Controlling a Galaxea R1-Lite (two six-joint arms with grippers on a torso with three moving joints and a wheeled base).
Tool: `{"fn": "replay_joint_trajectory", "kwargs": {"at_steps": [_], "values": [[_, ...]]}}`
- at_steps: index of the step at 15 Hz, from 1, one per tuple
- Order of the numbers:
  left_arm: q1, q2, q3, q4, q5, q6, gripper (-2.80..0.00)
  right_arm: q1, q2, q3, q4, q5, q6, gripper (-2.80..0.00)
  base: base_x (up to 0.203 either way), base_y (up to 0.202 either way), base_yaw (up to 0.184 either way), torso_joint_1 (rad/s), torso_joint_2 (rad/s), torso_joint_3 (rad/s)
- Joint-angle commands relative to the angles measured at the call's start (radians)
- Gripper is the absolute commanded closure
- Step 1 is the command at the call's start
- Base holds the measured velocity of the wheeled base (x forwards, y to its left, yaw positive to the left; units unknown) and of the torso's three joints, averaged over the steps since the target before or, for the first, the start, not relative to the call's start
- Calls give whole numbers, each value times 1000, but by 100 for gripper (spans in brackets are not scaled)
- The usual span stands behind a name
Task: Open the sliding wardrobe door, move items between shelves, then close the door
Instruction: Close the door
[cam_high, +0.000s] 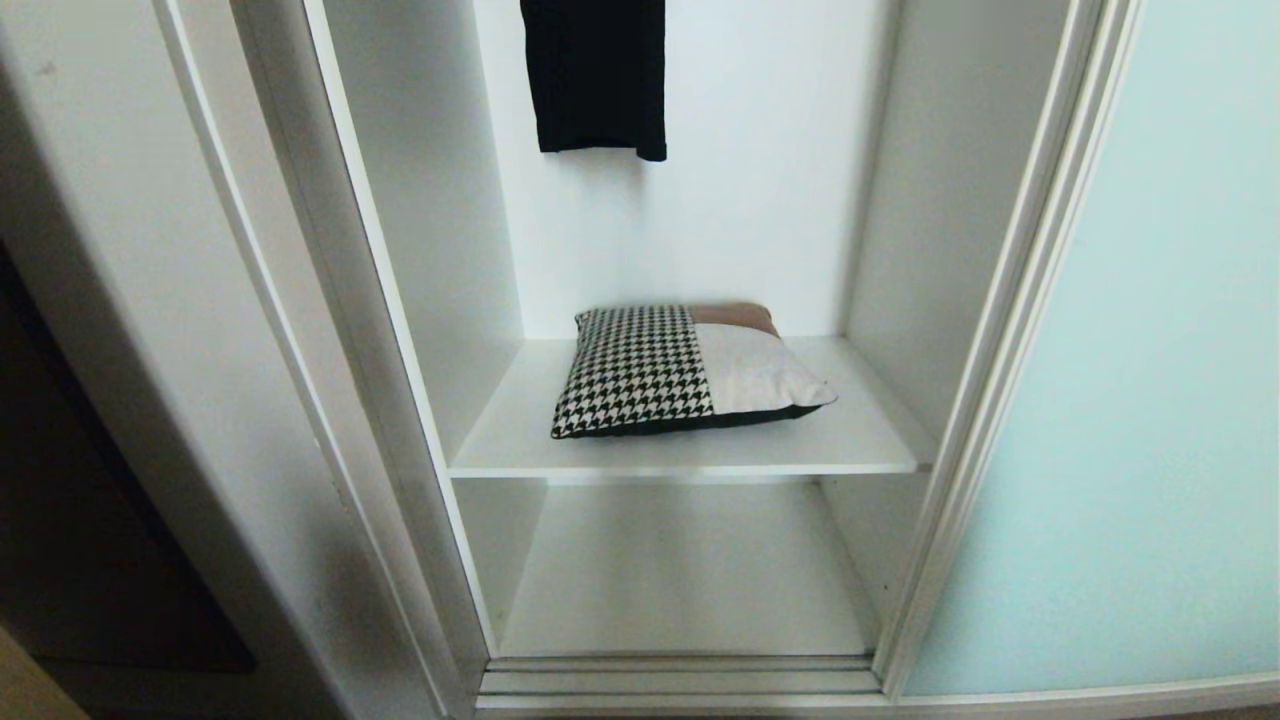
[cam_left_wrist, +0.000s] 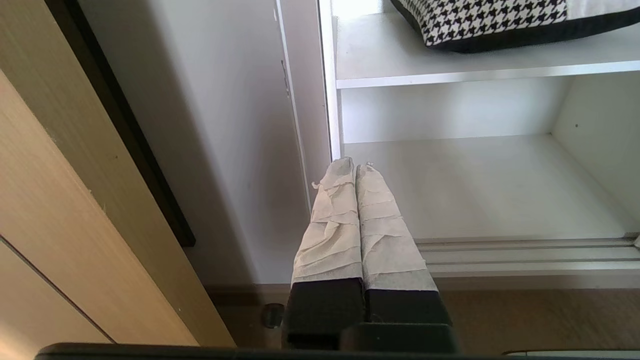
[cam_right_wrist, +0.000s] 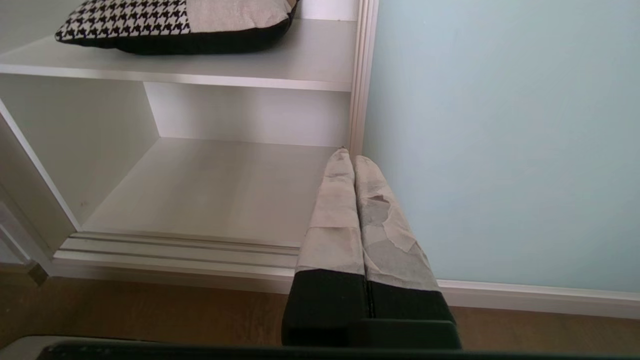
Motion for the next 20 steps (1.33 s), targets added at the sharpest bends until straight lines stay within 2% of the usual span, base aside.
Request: {"fn": "replay_joint_trajectory", "kwargs": {"at_steps": [1, 9, 16, 20], "values": [[0, 2, 0, 0, 0, -1, 0, 0, 0, 1, 0, 1, -1, 0, 0, 0, 0, 0, 0, 0], [0, 2, 0, 1, 1, 0, 0, 0, 0, 4, -11, 1, 4, 0, 0, 0, 0, 0, 0, 0], [0, 2, 0, -2, 3, -29, 0, 0, 0, 4, -9, -1, 7, 0, -186, 0, 0, 4, 3, 3], [0, 2, 0, -2, 20, -48, 0, 1, 0, 4, -9, 1, 7, 0, -26, 0, 0, -1, -1, 1]]}}
